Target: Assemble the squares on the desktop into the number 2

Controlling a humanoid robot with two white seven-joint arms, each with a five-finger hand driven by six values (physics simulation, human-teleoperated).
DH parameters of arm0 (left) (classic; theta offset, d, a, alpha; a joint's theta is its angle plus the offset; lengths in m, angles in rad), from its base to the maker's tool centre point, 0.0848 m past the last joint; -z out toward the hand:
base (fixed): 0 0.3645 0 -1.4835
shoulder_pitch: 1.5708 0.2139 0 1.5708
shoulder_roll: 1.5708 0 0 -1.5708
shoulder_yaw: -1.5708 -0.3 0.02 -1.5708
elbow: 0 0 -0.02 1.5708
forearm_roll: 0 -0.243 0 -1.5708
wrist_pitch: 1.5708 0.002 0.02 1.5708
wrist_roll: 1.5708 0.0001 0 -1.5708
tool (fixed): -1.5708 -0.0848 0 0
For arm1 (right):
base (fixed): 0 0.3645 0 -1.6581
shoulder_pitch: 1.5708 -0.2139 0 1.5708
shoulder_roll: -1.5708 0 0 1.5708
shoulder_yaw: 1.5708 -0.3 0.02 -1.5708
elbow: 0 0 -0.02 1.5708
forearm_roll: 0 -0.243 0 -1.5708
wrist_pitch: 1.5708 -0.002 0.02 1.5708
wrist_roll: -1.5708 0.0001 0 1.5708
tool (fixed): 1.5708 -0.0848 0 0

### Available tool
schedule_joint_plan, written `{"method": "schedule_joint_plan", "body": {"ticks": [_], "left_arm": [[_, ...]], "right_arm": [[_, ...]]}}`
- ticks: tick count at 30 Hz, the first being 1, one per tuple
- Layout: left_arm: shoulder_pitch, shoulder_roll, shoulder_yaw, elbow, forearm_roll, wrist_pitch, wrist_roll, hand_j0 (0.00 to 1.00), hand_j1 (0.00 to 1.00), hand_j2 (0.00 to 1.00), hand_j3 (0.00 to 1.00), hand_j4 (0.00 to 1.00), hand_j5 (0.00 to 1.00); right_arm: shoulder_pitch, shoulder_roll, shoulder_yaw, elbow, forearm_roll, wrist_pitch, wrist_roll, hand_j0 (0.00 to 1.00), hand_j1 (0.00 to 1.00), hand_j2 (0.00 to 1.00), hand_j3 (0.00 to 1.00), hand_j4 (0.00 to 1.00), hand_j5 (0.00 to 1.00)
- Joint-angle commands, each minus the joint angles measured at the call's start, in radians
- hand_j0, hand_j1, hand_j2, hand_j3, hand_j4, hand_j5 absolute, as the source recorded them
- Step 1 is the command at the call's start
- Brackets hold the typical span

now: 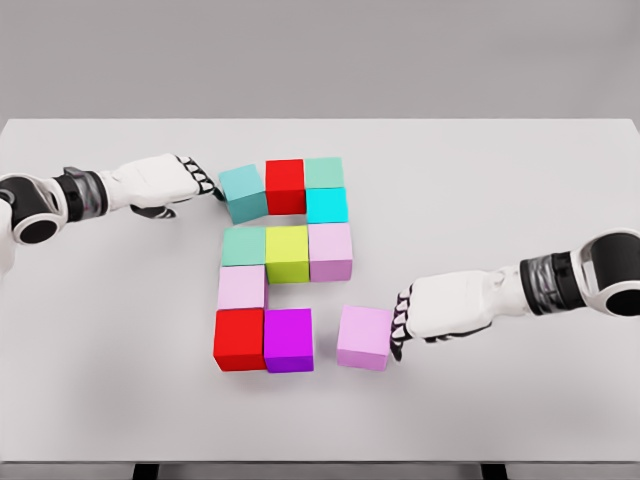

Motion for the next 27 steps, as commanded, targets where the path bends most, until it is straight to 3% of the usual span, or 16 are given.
{"method": "schedule_joint_plan", "body": {"ticks": [1,11,27], "left_arm": [[0.000,0.001,0.003,0.006,0.005,0.001,0.000,0.81,0.81,0.81,0.81,0.81,0.81],[-0.005,0.001,0.002,0.017,0.005,0.001,0.000,0.83,0.83,0.83,0.83,0.83,0.83],[-0.012,-0.008,0.002,0.025,0.005,0.001,0.000,0.84,0.84,0.84,0.84,0.84,0.84]], "right_arm": [[0.000,-0.005,-0.023,0.001,-0.004,0.002,0.000,0.60,0.60,0.60,0.60,0.60,0.60],[0.002,0.007,-0.043,0.054,-0.004,0.002,0.000,0.60,0.60,0.60,0.60,0.60,0.60],[0.002,0.032,-0.047,0.062,-0.007,0.002,0.000,0.57,0.57,0.57,0.57,0.57,0.57]]}}
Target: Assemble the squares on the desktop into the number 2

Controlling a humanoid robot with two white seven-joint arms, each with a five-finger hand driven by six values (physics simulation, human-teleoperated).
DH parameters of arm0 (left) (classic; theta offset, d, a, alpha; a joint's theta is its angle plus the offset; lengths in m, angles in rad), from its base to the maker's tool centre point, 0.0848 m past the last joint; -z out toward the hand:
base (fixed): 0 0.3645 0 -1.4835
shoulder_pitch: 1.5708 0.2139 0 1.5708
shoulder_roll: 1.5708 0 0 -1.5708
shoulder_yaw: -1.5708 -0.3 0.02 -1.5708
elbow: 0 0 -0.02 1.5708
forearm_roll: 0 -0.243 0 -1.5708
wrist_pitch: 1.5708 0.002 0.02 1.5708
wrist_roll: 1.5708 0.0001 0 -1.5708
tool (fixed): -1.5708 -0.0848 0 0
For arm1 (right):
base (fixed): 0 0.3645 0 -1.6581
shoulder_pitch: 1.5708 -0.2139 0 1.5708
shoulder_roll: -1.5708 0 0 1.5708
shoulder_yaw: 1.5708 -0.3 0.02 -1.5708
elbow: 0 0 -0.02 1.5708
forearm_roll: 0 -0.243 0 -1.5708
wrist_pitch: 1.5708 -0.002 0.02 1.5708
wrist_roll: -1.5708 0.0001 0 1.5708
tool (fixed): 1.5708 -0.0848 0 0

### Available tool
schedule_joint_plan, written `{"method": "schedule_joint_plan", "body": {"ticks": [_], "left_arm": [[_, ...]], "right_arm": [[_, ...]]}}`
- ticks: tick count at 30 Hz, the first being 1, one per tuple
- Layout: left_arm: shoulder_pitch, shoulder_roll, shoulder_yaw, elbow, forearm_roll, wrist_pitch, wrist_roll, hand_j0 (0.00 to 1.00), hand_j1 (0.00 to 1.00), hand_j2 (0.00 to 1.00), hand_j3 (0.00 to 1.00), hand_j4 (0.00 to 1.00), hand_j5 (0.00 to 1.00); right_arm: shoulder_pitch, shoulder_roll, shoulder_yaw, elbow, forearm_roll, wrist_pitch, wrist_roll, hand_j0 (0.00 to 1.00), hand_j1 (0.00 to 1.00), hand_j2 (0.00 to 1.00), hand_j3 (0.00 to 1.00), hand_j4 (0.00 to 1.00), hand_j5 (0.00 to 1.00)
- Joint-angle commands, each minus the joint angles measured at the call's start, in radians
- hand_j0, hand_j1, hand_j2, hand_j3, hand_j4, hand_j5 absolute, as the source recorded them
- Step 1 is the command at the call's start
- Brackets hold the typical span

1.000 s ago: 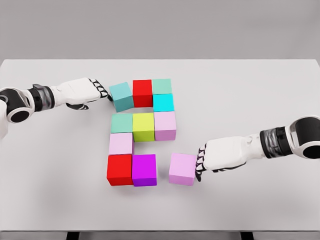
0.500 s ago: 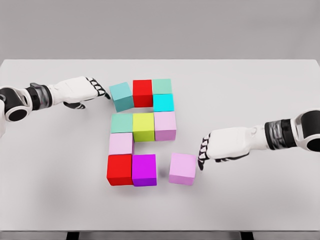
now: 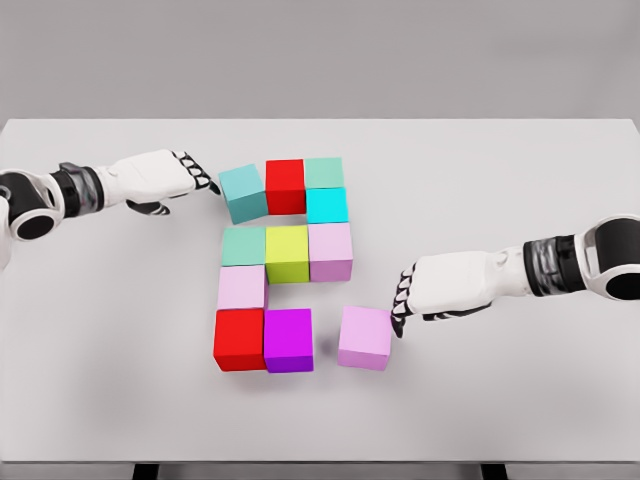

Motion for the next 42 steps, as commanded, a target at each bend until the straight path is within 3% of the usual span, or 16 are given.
{"method": "schedule_joint_plan", "body": {"ticks": [1,10,13,32,42], "left_arm": [[0.000,-0.003,0.001,0.001,0.005,0.001,0.001,0.84,0.84,0.84,0.84,0.84,0.84],[-0.005,-0.005,0.001,0.011,0.005,0.001,0.001,0.84,0.84,0.84,0.84,0.84,0.84],[-0.008,-0.005,0.003,0.019,0.005,0.001,0.001,0.84,0.84,0.84,0.84,0.84,0.84],[-0.015,-0.020,0.004,0.027,0.005,0.001,0.003,0.87,0.87,0.87,0.87,0.87,0.87],[-0.014,-0.003,0.018,0.030,0.006,0.001,0.008,0.90,0.90,0.90,0.90,0.90,0.90]], "right_arm": [[0.000,0.002,-0.001,0.001,-0.006,0.002,0.000,0.57,0.57,0.57,0.57,0.57,0.57],[0.002,-0.032,-0.010,0.022,-0.001,0.002,0.000,0.57,0.57,0.57,0.57,0.57,0.57],[0.003,-0.021,-0.009,0.047,-0.002,0.002,0.000,0.56,0.56,0.56,0.56,0.56,0.56],[0.020,0.040,-0.002,0.035,-0.004,0.002,0.000,0.55,0.55,0.55,0.55,0.55,0.55],[0.021,0.033,-0.009,0.038,-0.006,0.002,0.000,0.55,0.55,0.55,0.55,0.55,0.55]]}}
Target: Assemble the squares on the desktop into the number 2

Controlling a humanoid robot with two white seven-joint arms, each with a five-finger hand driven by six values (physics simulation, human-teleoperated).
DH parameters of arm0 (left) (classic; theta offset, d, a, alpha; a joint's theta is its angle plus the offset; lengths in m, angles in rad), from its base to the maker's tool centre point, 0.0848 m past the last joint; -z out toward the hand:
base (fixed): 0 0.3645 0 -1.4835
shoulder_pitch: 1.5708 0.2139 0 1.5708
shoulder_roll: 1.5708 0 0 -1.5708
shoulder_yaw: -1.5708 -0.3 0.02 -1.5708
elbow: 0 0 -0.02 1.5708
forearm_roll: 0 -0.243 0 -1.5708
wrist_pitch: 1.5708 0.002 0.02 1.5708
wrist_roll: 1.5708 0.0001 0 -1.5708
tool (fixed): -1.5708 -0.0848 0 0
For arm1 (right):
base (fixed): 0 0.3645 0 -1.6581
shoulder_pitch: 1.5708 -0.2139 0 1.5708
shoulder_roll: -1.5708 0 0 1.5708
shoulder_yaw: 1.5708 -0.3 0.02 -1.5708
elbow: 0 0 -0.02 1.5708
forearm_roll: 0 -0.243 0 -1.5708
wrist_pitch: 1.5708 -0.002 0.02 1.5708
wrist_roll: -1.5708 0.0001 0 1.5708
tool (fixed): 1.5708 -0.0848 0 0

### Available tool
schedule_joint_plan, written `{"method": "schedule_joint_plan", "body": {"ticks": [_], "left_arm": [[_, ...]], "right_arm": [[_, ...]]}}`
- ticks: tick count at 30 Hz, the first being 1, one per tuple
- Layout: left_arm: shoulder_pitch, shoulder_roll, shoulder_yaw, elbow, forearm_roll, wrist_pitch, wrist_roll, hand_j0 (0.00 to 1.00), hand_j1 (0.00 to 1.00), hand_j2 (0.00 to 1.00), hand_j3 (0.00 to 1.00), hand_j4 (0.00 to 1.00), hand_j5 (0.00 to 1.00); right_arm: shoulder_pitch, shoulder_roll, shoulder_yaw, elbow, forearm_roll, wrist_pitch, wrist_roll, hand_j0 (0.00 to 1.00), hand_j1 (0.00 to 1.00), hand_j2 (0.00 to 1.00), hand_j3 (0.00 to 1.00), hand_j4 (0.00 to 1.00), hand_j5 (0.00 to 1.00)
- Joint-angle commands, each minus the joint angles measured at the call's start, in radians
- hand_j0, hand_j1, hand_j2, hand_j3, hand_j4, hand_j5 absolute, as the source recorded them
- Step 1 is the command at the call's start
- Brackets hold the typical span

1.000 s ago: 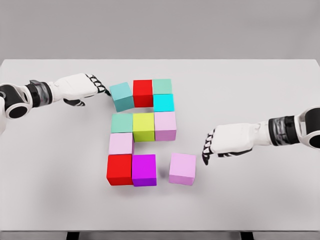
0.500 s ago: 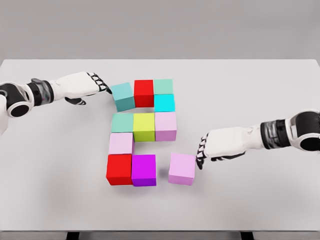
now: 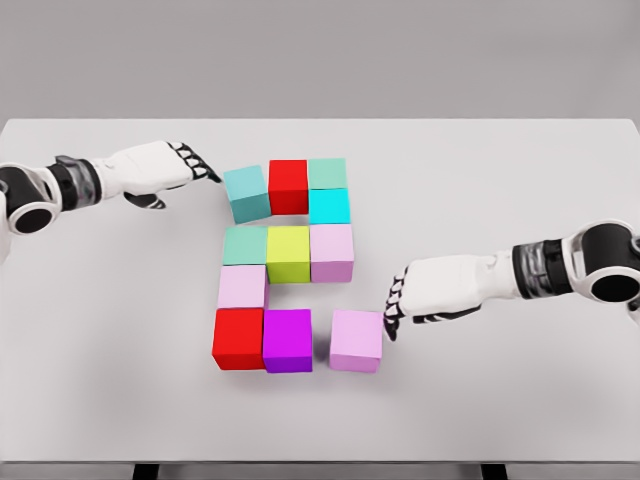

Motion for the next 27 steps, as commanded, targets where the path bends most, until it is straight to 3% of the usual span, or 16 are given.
{"method": "schedule_joint_plan", "body": {"ticks": [1,6,11,27], "left_arm": [[0.000,0.009,0.009,0.001,0.004,0.001,0.002,0.90,0.90,0.90,0.90,0.90,0.90],[0.000,0.037,0.020,0.001,0.005,0.001,0.002,0.94,0.94,0.94,0.94,0.94,0.94],[0.002,0.060,0.025,0.001,0.005,0.001,0.002,0.99,0.99,0.99,0.99,0.99,0.99],[0.015,0.097,0.048,-0.013,0.005,0.001,-0.004,1.00,1.00,1.00,1.00,1.00,1.00]], "right_arm": [[0.002,-0.012,-0.002,0.001,-0.005,0.002,0.000,0.55,0.55,0.55,0.55,0.55,0.55],[0.020,-0.026,0.001,-0.003,-0.005,0.002,0.000,0.55,0.55,0.55,0.55,0.55,0.55],[0.028,-0.029,0.001,-0.054,-0.005,0.002,0.000,0.55,0.55,0.55,0.55,0.55,0.55],[0.032,-0.012,0.001,-0.083,-0.008,0.002,0.000,0.55,0.55,0.55,0.55,0.55,0.55]]}}
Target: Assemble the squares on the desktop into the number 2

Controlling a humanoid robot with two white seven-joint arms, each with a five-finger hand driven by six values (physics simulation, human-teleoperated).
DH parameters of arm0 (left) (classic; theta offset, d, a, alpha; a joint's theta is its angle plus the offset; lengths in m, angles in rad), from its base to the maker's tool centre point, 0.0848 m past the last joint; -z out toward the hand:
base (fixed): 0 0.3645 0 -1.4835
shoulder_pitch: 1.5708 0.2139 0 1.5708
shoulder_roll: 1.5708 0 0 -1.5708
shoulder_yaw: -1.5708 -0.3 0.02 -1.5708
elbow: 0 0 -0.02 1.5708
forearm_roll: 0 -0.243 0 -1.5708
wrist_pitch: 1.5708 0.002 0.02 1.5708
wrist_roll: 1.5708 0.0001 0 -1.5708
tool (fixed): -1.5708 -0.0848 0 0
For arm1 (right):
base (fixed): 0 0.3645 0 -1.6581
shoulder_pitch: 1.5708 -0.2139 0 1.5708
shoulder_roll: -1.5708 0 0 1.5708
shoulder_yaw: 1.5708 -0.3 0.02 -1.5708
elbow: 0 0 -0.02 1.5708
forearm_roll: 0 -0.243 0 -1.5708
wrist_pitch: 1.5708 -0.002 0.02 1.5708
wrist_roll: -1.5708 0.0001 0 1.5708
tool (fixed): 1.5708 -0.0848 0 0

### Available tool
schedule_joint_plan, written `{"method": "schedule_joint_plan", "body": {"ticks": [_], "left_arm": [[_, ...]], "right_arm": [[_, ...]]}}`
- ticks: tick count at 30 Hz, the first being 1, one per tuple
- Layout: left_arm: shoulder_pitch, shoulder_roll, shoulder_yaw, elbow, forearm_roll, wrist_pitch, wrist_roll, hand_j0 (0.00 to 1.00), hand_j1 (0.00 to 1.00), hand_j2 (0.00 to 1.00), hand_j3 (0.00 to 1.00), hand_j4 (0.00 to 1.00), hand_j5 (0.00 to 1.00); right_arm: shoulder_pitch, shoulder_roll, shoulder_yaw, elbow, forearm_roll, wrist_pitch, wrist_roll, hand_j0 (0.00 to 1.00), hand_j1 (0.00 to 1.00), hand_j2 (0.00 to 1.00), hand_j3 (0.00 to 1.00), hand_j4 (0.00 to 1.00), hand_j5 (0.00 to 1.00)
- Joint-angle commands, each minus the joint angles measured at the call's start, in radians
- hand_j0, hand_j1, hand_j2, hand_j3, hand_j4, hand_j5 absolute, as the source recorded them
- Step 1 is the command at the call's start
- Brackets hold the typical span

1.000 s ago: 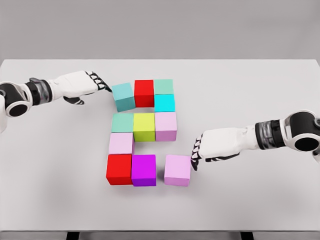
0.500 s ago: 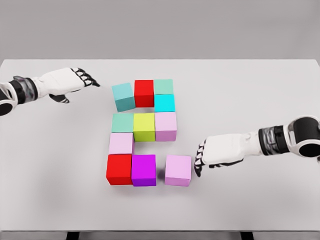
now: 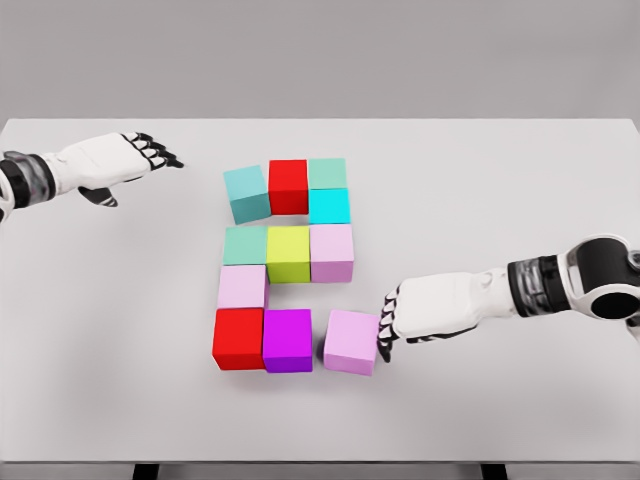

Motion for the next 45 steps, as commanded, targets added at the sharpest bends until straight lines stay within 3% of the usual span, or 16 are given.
{"method": "schedule_joint_plan", "body": {"ticks": [1,15,20,41,43,45], "left_arm": [[0.000,0.005,0.002,-0.008,0.007,0.001,0.000,1.00,1.00,1.00,1.00,1.00,1.00],[0.005,0.026,0.010,-0.032,0.010,0.001,0.000,1.00,1.00,1.00,1.00,1.00,1.00],[0.009,0.051,0.023,-0.031,0.010,0.001,0.000,1.00,1.00,1.00,1.00,1.00,1.00],[0.006,0.054,0.039,-0.026,0.010,0.001,0.000,1.00,1.00,1.00,1.00,1.00,1.00],[0.008,0.054,0.043,-0.026,0.010,0.001,0.000,1.00,1.00,1.00,1.00,1.00,1.00],[0.008,0.054,0.043,-0.026,0.010,0.001,0.000,1.00,1.00,1.00,1.00,1.00,1.00]], "right_arm": [[0.000,0.003,-0.001,-0.001,-0.006,0.002,0.000,0.55,0.55,0.55,0.55,0.55,0.55],[0.000,0.010,-0.011,0.013,-0.003,0.002,0.000,0.55,0.55,0.55,0.55,0.55,0.55],[0.000,0.008,-0.010,0.056,-0.003,0.002,0.000,0.55,0.55,0.55,0.55,0.55,0.55],[0.000,0.051,-0.025,0.048,-0.012,0.002,0.000,0.55,0.55,0.55,0.55,0.55,0.55],[0.000,0.049,-0.070,0.077,-0.009,0.002,0.000,0.55,0.55,0.55,0.55,0.55,0.55],[0.000,0.057,-0.110,0.165,-0.007,0.002,0.000,0.55,0.55,0.55,0.55,0.55,0.55]]}}
